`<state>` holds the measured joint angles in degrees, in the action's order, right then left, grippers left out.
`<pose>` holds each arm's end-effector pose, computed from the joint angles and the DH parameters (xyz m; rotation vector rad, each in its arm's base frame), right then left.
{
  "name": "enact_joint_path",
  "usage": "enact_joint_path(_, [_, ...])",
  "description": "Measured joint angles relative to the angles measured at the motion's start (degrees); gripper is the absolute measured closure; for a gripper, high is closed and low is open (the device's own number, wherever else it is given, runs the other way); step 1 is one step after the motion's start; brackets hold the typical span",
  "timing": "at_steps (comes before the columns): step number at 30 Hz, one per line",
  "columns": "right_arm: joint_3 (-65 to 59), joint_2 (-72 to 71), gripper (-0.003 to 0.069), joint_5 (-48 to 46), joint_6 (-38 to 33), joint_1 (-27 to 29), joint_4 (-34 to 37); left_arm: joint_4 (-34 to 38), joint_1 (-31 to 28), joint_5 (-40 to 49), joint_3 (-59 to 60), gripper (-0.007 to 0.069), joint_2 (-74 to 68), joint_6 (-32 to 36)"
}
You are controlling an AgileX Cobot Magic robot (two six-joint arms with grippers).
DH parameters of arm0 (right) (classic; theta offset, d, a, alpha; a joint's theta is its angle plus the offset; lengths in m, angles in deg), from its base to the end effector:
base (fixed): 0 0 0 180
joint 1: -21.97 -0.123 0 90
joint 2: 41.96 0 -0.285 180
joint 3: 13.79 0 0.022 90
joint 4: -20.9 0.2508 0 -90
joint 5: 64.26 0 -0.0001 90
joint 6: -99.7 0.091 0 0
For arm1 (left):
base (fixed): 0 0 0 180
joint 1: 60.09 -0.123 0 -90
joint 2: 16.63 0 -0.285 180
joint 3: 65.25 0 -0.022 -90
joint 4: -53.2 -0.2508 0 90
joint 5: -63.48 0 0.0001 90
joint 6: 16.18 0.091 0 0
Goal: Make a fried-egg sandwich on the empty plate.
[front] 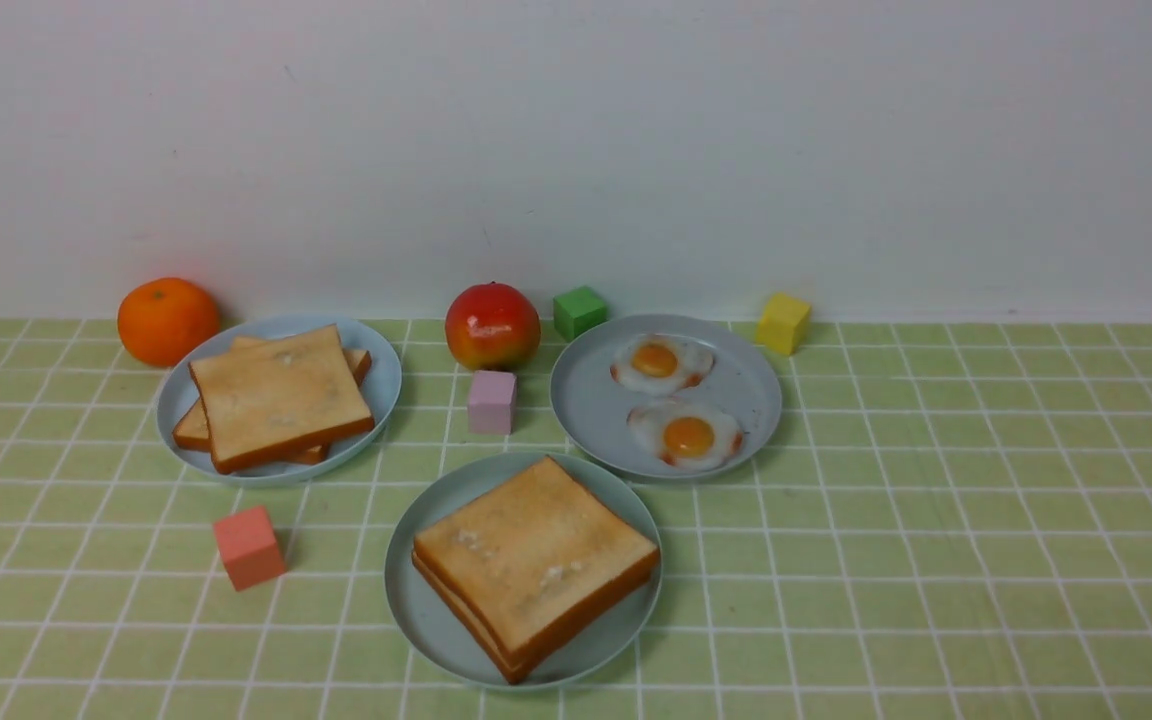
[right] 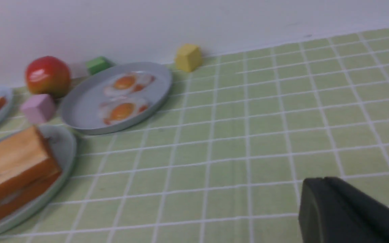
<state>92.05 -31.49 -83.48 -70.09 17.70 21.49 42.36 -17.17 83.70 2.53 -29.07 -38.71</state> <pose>0.0555 0.0045 0.1983 0.1005 1.8138 0.1893 0.0439 -0.0328 0.2326 0.4252 1.7405 -0.6440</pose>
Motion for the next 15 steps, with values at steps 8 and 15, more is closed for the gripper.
enact_joint_path(8, [-4.2,-3.2,0.0670,-2.3,-1.3,3.6,-2.5,-0.1,0.0,0.1,0.1,0.0638,0.0,0.0])
enact_joint_path(15, [-4.2,-3.2,0.0670,-2.5,-1.3,3.6,-2.7,-0.2,0.0,0.2,0.1,0.0637,0.0,-0.1])
